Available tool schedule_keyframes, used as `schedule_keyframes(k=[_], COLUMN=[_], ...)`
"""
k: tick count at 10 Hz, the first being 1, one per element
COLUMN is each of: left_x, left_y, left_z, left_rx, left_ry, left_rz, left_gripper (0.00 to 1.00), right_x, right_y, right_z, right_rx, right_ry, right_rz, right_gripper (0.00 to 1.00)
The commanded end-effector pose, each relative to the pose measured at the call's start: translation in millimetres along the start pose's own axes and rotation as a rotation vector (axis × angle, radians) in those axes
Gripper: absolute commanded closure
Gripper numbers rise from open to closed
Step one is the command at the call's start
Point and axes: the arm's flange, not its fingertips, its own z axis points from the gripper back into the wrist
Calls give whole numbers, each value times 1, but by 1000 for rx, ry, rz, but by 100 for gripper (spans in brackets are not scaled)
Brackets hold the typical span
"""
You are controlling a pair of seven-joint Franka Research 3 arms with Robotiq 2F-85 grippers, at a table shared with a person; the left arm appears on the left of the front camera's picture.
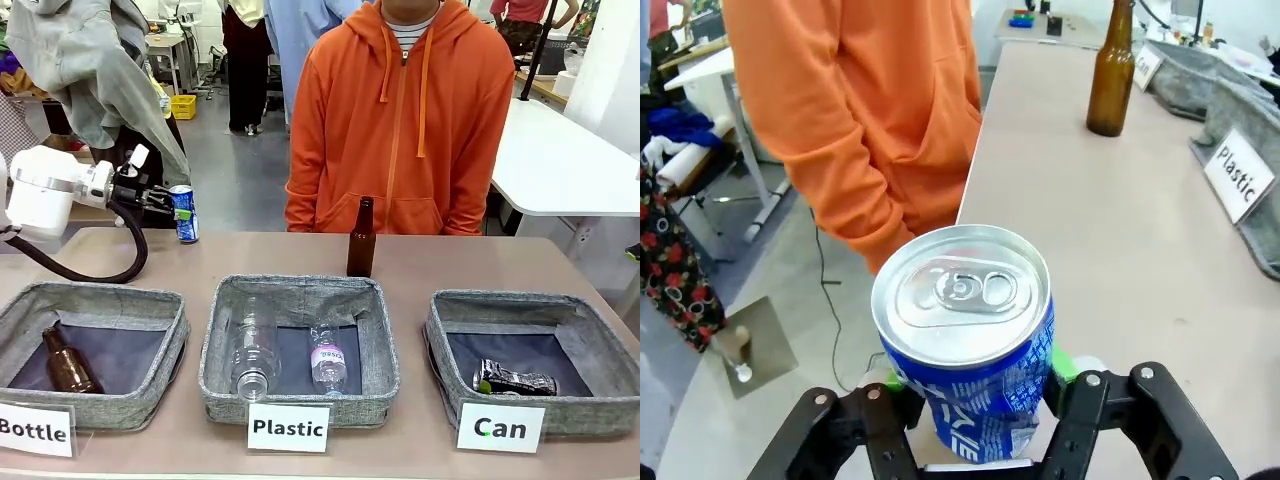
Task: Sort the can waste into the basket.
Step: Pick up the can waste from the table and place it in the right Fabric basket.
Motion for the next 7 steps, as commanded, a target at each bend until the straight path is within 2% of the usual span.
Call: schedule_keyframes(k=[1, 3, 5, 6, 7], left_x=[23, 60, 113, 136, 153], left_y=[-16, -56, -134, -179, -219], left_z=[15, 46, 107, 138, 162], left_rx=[-35, -94, -174, -154, -183], left_ry=[-39, -26, 59, 119, 185], left_rz=[-18, -65, -70, -78, -77], left_gripper=[96, 100, 100, 100, 100], right_x=[-3, -3, -3, -3, -3], right_y=[-1, -1, -1, -1, -1], right_z=[-3, -3, -3, -3, -3], right_rx=[-9, -9, -9, -9, -9], right_ry=[-5, -5, -5, -5, -5], right_rz=[20, 20, 20, 20, 20], right_gripper=[0, 0, 0, 0, 0])
